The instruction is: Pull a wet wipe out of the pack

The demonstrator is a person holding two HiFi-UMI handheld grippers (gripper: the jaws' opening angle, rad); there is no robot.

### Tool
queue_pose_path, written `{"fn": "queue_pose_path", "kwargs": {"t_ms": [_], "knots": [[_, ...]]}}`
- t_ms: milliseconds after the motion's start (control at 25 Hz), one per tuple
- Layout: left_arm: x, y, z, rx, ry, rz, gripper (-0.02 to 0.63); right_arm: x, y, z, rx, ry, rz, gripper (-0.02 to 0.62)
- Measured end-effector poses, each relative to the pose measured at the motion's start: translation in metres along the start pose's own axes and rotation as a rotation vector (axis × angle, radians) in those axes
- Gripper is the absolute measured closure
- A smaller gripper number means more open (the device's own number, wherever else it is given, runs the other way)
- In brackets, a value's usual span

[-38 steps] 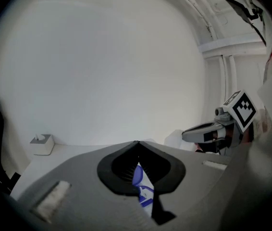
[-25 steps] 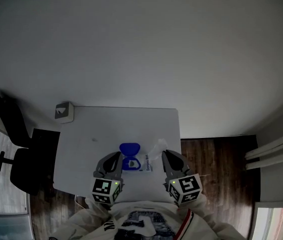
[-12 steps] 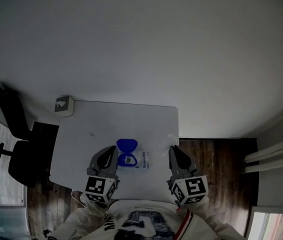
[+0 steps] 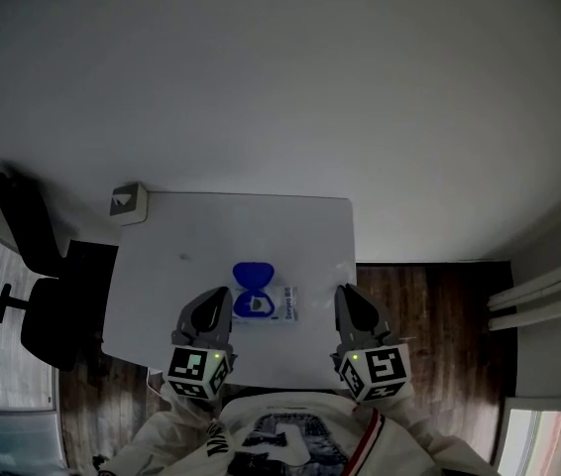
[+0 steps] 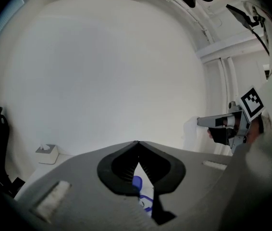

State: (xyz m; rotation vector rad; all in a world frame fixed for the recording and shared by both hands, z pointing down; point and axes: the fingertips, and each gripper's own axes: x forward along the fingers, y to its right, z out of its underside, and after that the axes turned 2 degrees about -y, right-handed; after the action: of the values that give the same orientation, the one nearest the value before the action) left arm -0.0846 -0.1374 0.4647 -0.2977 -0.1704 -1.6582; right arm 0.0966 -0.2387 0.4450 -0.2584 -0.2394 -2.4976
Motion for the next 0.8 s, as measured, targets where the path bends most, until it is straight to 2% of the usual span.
{"fn": "queue_pose_path", "kwargs": {"t_ms": [200, 480, 800], "knots": [[-0.020, -0.003, -0.007, 0.026, 0.029, 0.044, 0.604, -0.013, -0.023, -0.004, -0.007, 0.009, 0.034, 0.589], [-0.071, -0.011, 0.003, 0.039, 0.023, 0.106, 0.604, -0.039, -0.065, 0.005, 0.004, 0.013, 0.107, 0.589], [-0.131, -0.021, 0.018, 0.037, 0.045, 0.163, 0.604, -0.071, -0.125, 0.018, 0.014, 0.025, 0.132, 0.589]]}}
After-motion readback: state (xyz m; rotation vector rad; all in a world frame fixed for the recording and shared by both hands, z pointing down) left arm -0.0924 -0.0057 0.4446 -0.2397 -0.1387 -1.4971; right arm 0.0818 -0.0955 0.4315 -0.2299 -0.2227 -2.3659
